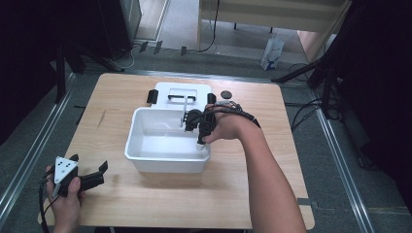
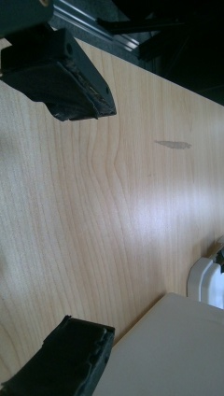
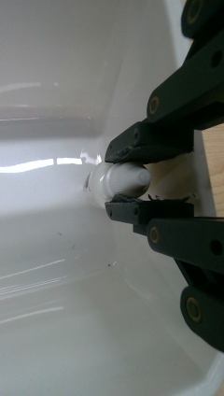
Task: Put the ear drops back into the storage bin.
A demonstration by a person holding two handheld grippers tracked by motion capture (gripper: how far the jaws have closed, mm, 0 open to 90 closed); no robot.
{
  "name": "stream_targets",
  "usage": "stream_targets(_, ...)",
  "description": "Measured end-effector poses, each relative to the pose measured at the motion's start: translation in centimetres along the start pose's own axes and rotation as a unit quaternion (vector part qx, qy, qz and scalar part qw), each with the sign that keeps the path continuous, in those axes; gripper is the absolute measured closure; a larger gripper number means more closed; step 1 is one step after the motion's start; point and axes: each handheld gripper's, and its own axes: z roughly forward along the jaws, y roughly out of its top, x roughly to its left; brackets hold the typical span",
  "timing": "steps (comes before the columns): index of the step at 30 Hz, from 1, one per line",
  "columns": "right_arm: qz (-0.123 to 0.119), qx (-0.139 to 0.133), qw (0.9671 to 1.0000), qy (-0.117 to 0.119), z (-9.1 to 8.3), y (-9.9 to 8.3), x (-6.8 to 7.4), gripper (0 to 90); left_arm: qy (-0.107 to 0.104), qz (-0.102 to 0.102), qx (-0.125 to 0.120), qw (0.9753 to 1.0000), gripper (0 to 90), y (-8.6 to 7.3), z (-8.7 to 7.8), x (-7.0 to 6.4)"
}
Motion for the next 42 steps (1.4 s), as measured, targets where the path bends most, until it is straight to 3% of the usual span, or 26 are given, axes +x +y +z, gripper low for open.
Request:
stream_targets(5, -0.013, -0.003, 0.9998, -0.012, 0.9, -0.2, 0.1, 72.1, 0.000, 0.001, 0.001, 1.0000, 0.0, 0.0, 0.0, 0.0)
stream_targets(15, -0.009, 0.001, 0.9998, -0.017, 2.5, -0.3, 0.2, 72.0, 0.000, 0.002, 0.000, 1.0000, 0.0, 0.0, 0.0, 0.0)
stream_targets(30, -0.008, 0.003, 0.9995, -0.032, 2.5, -0.3, 0.2, 69.8, 0.000, 0.005, 0.001, 1.0000, 0.0, 0.0, 0.0, 0.0)
stream_targets(35, -0.008, -0.007, 0.9997, -0.023, 2.4, -0.5, 0.4, 61.2, -0.001, 0.005, 0.001, 1.0000, 0.0, 0.0, 0.0, 0.0)
stream_targets(37, 0.012, -0.023, 0.9995, -0.020, 1.6, -0.6, 0.2, 52.4, -0.001, 0.005, 0.001, 1.0000, 0.0, 0.0, 0.0, 0.0)
stream_targets(38, 0.012, -0.023, 0.9995, -0.020, 1.6, -0.6, 0.2, 52.4, 0.000, 0.004, 0.001, 1.0000, 0.0, 0.0, 0.0, 0.0)
stream_targets(42, 0.030, -0.042, 0.9982, -0.030, -0.2, -0.7, 0.0, 36.2, 0.000, 0.004, 0.000, 1.0000, 0.0, 0.0, 0.0, -0.1)
